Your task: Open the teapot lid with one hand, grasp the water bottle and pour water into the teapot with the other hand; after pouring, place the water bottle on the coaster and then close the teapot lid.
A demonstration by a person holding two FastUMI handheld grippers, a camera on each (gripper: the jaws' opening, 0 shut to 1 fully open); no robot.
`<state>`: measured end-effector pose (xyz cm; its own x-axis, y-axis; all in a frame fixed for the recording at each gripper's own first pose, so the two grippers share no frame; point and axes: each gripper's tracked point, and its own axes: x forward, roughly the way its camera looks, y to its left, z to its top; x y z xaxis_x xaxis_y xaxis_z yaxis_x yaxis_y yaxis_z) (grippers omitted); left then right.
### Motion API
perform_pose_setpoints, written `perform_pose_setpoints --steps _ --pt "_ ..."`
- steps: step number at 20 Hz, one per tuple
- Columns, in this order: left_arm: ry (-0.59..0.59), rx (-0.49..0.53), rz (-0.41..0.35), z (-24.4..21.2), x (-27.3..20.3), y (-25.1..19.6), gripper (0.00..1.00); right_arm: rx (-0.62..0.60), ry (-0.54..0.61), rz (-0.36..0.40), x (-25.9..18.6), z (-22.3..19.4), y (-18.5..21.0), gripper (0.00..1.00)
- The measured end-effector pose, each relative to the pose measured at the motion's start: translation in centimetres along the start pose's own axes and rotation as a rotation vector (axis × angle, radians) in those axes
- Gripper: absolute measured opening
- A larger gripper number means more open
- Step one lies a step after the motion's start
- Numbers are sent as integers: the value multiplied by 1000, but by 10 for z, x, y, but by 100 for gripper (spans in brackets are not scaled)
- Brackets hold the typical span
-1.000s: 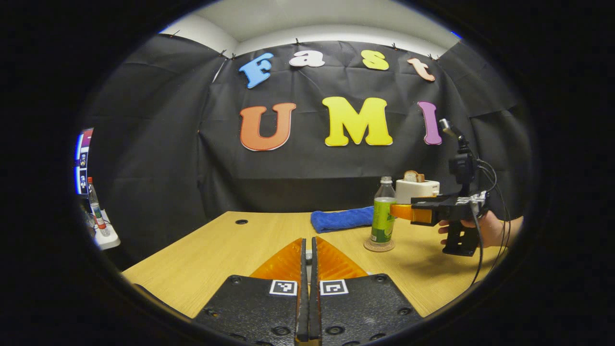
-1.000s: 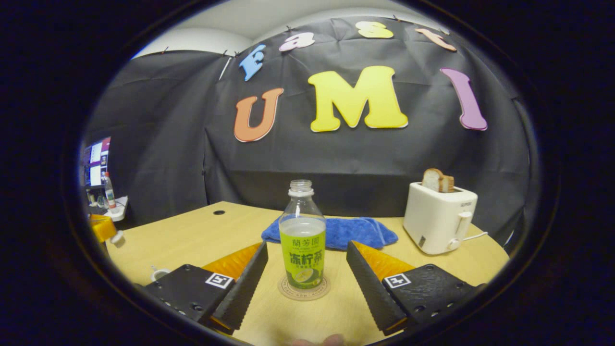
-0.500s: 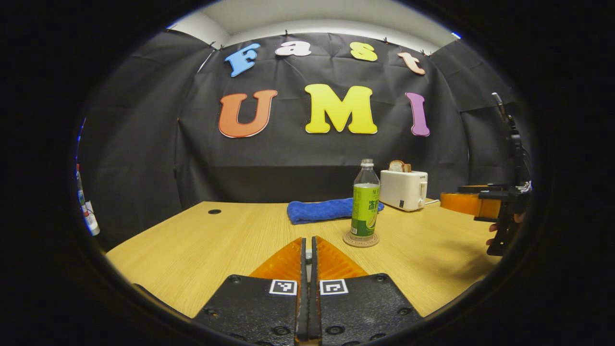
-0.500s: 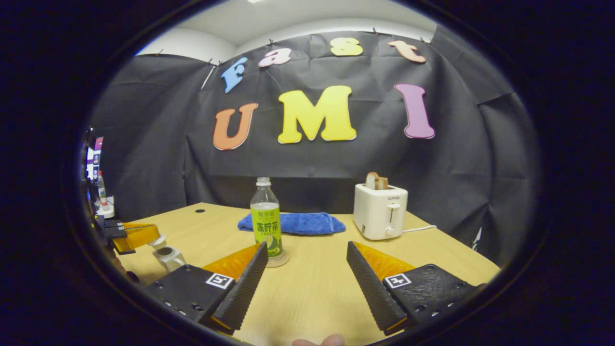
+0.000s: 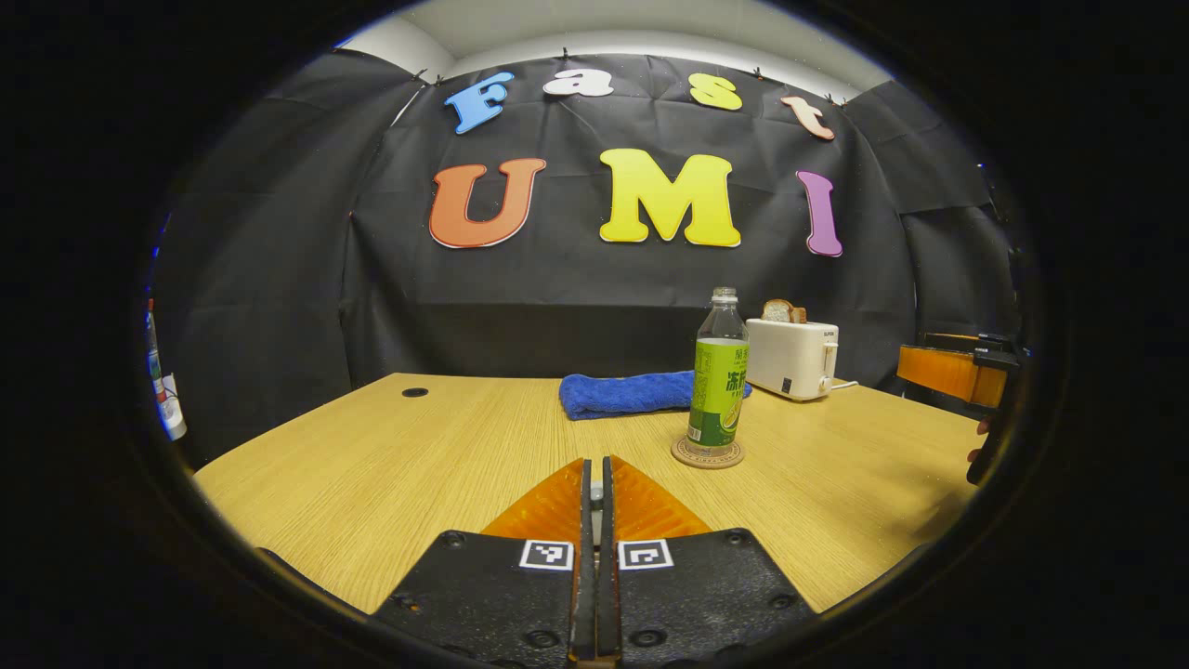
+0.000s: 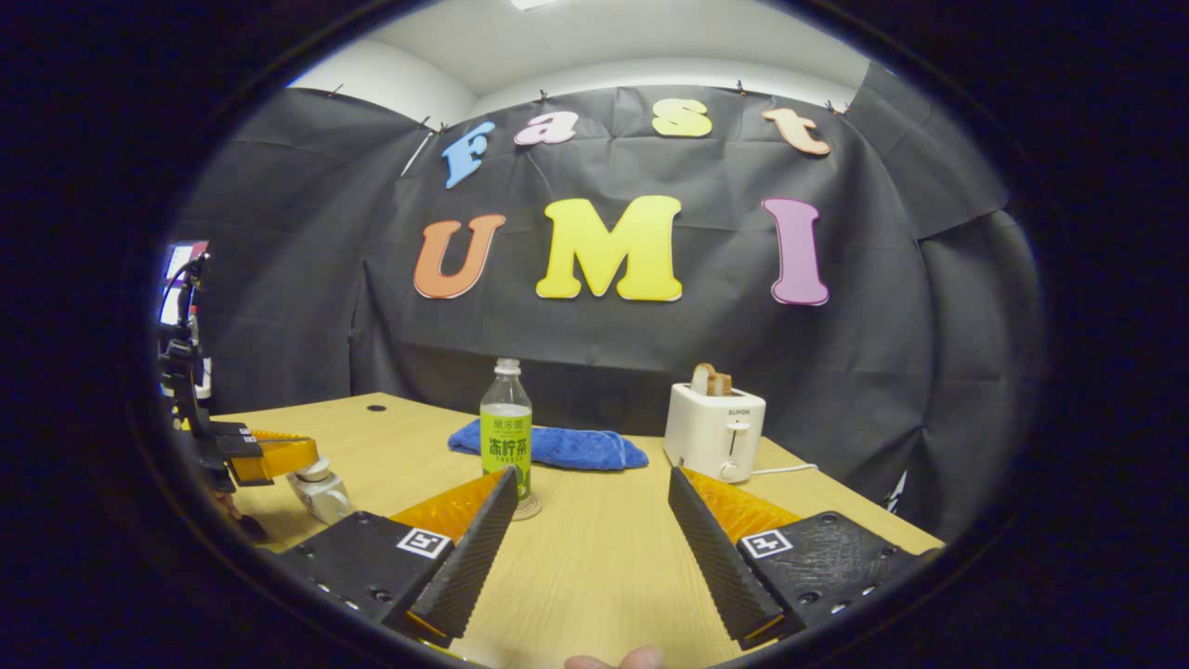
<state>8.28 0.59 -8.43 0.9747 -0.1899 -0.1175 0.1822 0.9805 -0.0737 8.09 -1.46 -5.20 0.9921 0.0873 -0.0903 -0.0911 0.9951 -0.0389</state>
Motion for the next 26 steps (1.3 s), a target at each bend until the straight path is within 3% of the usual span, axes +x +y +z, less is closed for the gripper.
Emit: perform_pose_setpoints --steps 17,19,20,22,23,24,25,26 --pt "28 3 72 -9 -2 6 10 24 -12 -1 -16 -4 -2 95" --pt "32 11 99 -6 -4 11 26 36 -8 -13 -19 -5 -7 97" --pt "38 5 104 -4 -6 11 42 41 -9 -21 -21 -4 -9 97" --pt "20 -8 132 10 -15 13 62 35 -11 -40 -24 -3 -15 95" --pt "-4 -7 139 23 -21 12 69 35 -9 -43 -26 -3 -15 95" --pt "-24 4 148 33 -24 11 89 37 -10 -41 -28 -1 -14 97" --pt "-39 18 159 42 -27 9 100 35 -14 -40 -31 1 -13 97" --pt "-55 35 162 53 -34 7 98 31 -22 -43 -34 6 -12 97"
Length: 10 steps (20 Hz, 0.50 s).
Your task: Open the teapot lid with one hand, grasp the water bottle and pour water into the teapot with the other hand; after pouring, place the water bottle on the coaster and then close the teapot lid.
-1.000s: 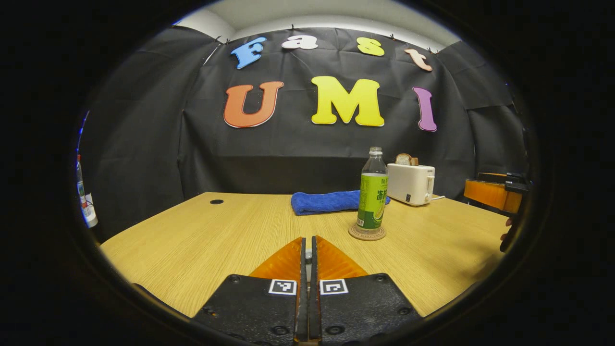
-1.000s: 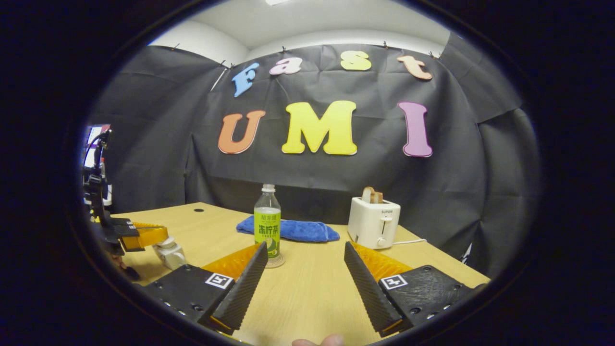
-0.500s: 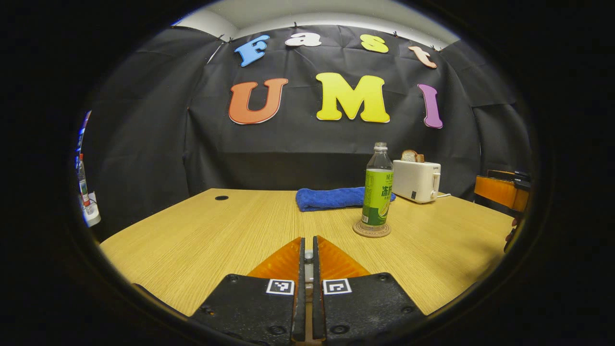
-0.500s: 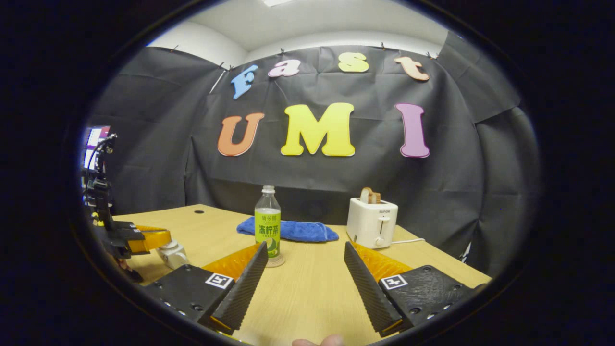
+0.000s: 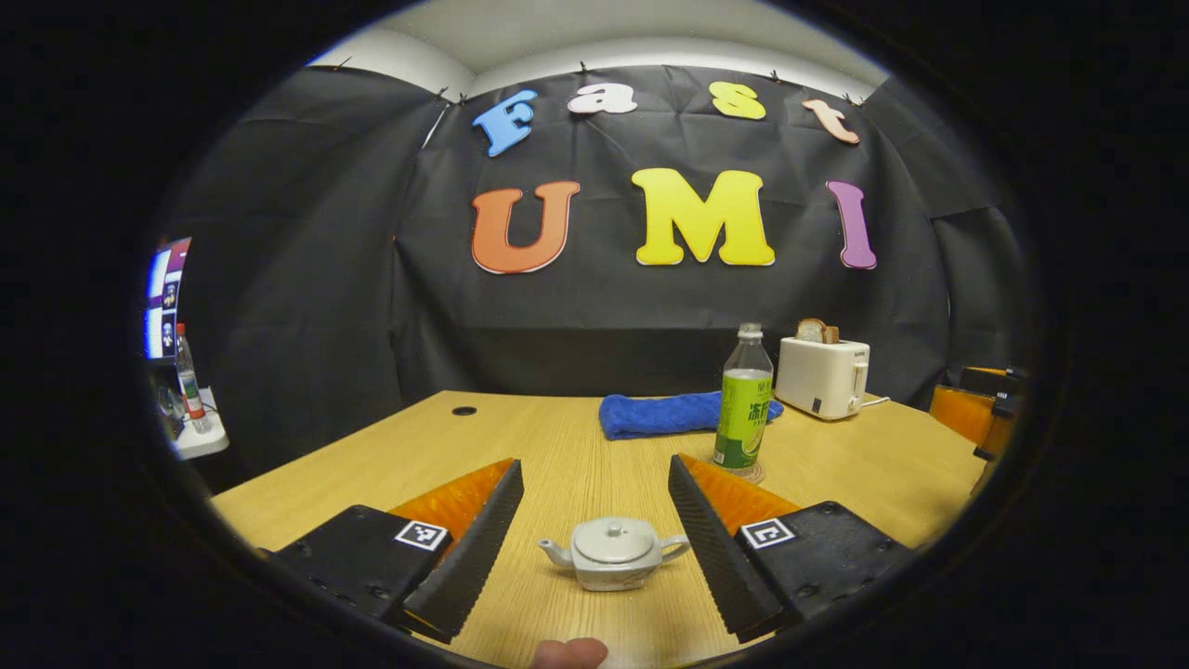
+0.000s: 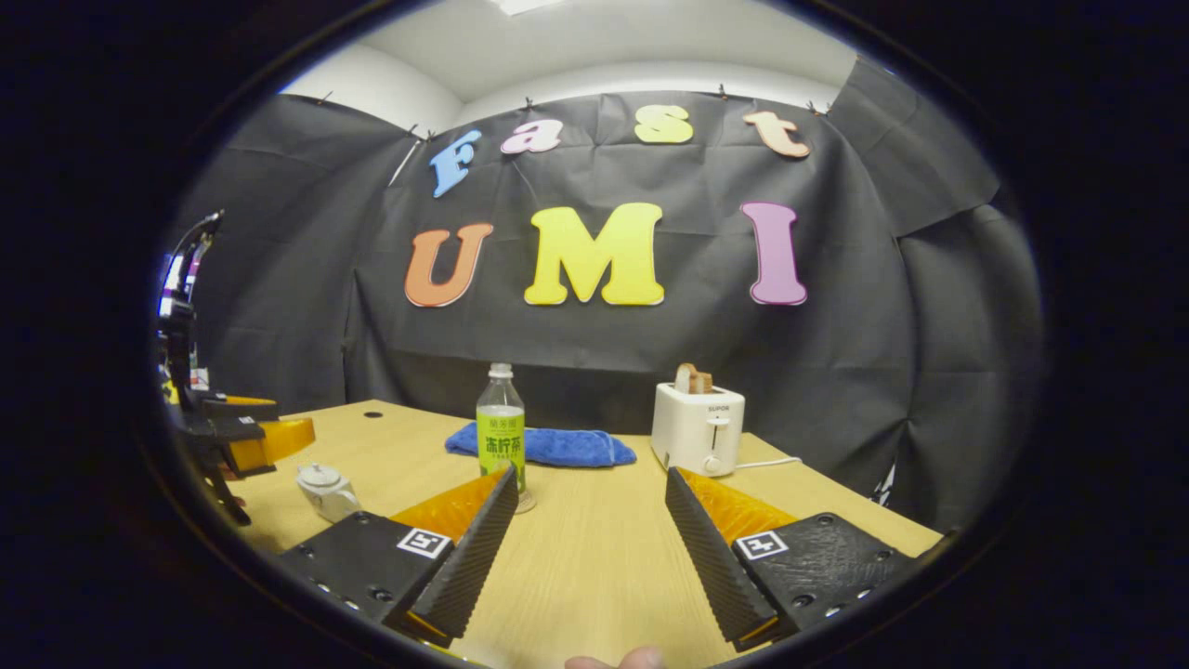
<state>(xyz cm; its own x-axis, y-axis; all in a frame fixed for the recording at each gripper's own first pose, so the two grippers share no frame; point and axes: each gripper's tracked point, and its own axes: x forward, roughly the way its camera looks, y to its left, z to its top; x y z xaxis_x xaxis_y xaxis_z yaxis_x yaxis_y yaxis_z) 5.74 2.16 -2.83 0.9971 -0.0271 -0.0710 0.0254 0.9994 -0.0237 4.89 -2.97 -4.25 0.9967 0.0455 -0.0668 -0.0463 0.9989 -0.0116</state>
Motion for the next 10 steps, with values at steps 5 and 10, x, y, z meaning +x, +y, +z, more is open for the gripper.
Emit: perform_pose_setpoints --steps 5,10 --pt "-80 8 -26 42 -30 -21 98 7 -47 -29 -20 25 -2 95" --pt "-88 -12 -77 46 -52 -46 98 -17 -78 -50 -41 33 -2 95"
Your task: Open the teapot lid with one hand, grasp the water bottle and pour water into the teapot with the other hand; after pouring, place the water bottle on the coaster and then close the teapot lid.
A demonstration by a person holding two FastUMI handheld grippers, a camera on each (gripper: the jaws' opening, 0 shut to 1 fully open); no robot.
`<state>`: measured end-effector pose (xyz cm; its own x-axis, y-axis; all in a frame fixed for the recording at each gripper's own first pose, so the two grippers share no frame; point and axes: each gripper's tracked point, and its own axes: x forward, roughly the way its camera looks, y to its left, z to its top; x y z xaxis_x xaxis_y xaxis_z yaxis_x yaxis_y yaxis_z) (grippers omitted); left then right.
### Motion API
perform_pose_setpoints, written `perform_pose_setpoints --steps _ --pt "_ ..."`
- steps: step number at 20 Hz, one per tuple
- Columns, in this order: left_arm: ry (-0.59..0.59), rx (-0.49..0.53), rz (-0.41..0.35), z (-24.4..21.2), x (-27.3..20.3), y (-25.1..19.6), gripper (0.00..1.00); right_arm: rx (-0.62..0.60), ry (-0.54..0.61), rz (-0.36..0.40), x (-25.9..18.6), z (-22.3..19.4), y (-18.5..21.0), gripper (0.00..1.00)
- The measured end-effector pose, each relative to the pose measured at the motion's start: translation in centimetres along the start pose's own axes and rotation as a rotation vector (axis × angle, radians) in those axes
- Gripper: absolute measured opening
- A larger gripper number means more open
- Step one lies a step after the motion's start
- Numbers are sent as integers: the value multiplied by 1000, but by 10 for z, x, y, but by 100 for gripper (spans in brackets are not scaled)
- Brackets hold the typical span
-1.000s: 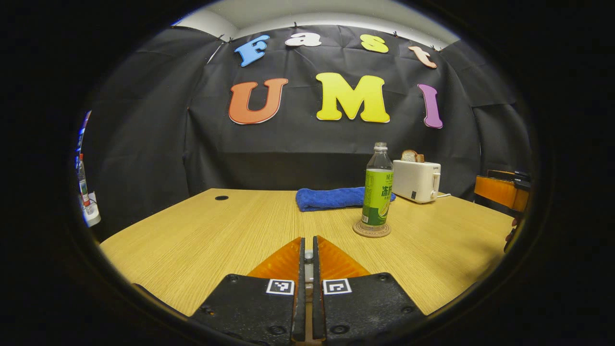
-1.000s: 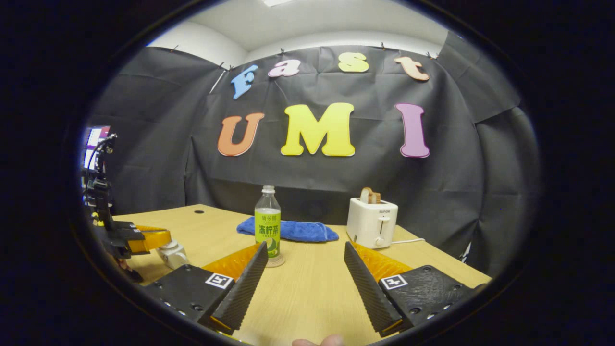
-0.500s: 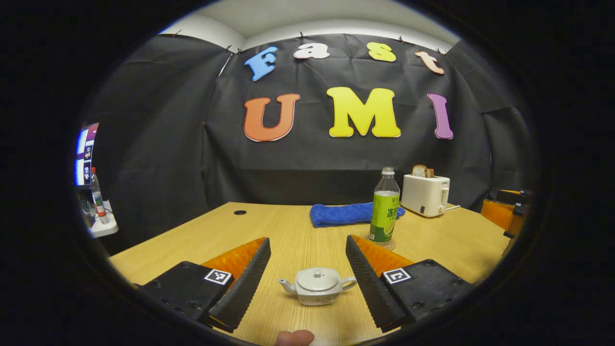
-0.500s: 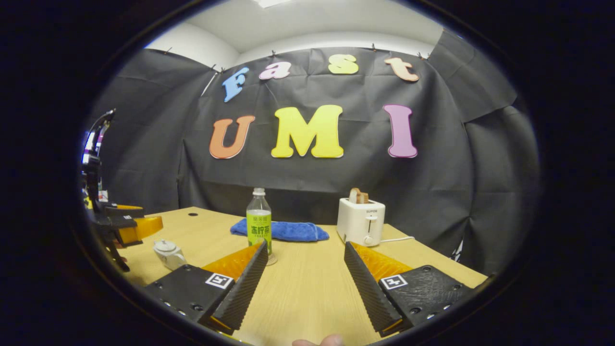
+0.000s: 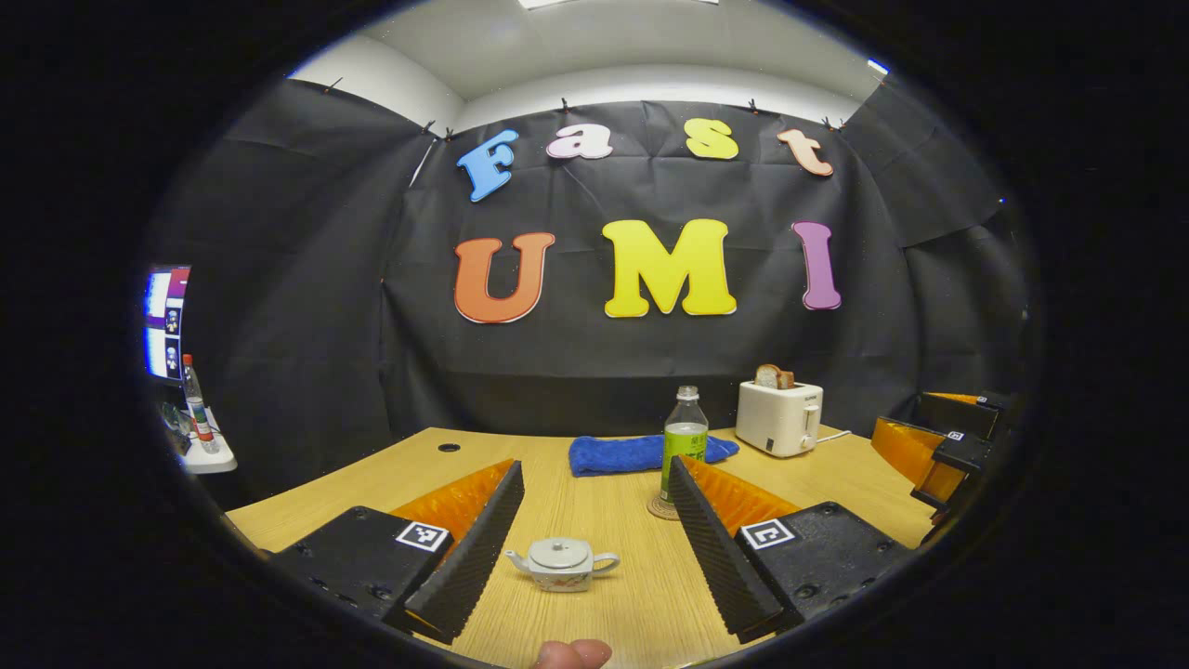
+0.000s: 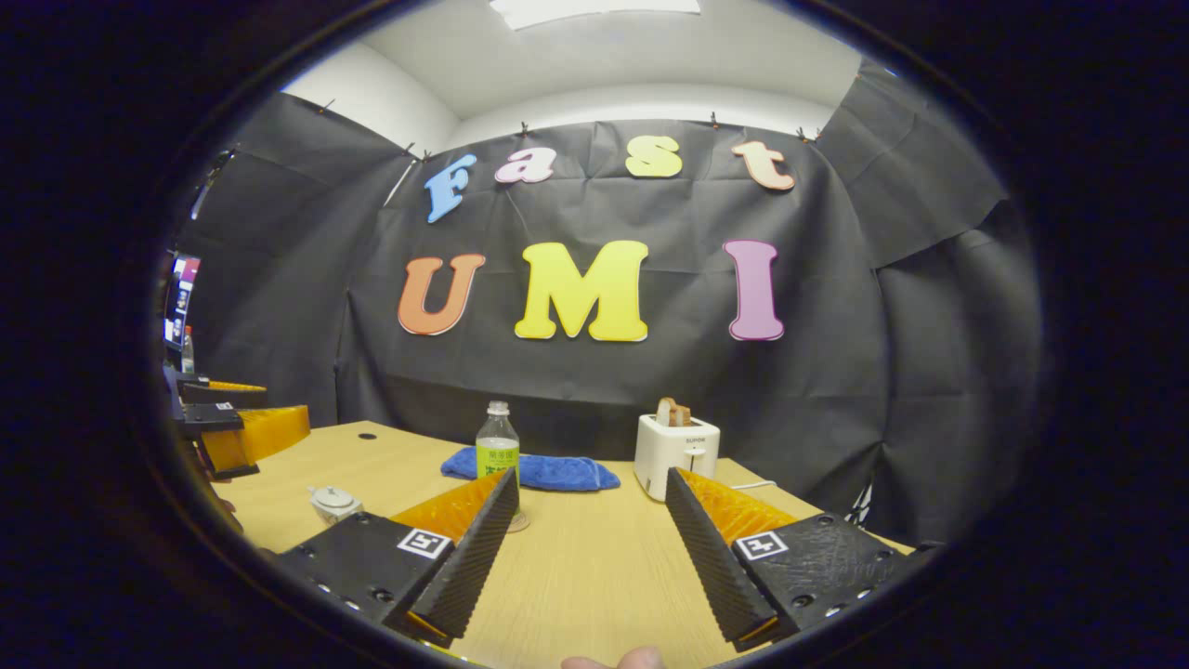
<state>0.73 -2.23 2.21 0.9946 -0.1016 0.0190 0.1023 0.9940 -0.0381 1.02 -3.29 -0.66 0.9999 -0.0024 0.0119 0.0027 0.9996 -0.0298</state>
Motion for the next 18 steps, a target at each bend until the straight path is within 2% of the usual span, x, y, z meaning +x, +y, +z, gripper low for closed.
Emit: perform_pose_setpoints --steps 4,6,7,13,18 --pt "0 20 -3 -3 -11 2 98 -41 -35 -28 -14 7 6 95" --pt "-5 22 8 0 -15 8 98 -32 -22 -23 -19 4 15 97" --pt "-12 24 22 2 -16 12 98 -24 -17 -24 -19 3 18 95" --pt "-32 52 1 4 -18 10 98 8 4 -34 -19 0 28 95" --pt "-19 52 20 -3 -13 16 98 -2 0 -33 -17 2 34 95"
